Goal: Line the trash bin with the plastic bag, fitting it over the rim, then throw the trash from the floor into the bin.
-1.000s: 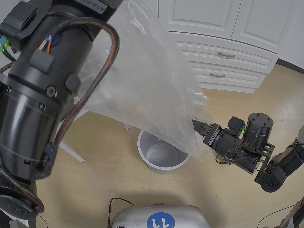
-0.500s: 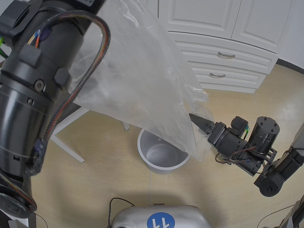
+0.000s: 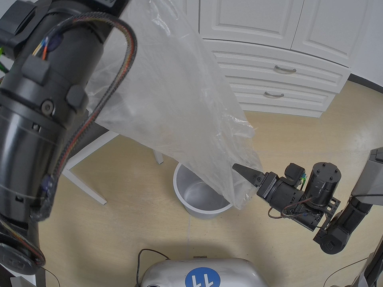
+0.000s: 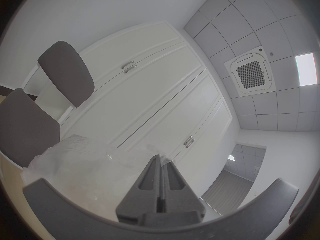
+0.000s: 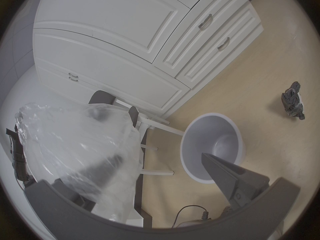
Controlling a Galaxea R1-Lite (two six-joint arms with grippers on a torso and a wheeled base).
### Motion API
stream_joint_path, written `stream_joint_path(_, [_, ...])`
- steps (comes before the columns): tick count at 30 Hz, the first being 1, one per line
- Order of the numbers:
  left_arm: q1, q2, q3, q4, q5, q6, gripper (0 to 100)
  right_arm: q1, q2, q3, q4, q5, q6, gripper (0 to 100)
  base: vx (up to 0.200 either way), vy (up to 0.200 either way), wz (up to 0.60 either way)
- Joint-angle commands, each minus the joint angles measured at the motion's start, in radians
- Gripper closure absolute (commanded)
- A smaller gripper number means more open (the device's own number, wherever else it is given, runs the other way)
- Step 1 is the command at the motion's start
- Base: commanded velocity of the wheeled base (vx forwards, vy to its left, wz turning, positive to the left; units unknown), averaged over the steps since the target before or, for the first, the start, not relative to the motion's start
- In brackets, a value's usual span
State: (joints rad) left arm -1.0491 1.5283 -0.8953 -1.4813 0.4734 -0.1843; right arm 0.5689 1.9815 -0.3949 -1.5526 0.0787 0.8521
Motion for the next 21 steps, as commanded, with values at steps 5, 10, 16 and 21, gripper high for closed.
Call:
stream_joint_path(5, [0.000, 0.007, 0.001, -0.001, 0.001, 0.000, 100, 0.000, -0.007, 0.002, -0.018, 0.000, -0.010, 0, 0.000, 0.000, 0.00])
stream_joint_path(10, [0.000, 0.007, 0.001, -0.002, 0.001, -0.001, 100, 0.016, 0.005, 0.004, -0.018, -0.004, -0.010, 0, 0.000, 0.000, 0.00])
stream_joint_path(16, [0.000, 0.010, 0.001, -0.002, 0.001, -0.001, 100, 0.028, 0.016, 0.002, -0.018, -0.010, -0.024, 0, 0.000, 0.000, 0.00])
stream_joint_path(21, [0.000, 0.010, 0.001, -0.004, 0.001, -0.001, 100, 0.028, 0.014, 0.001, -0.018, -0.011, -0.024, 0, 0.000, 0.000, 0.00])
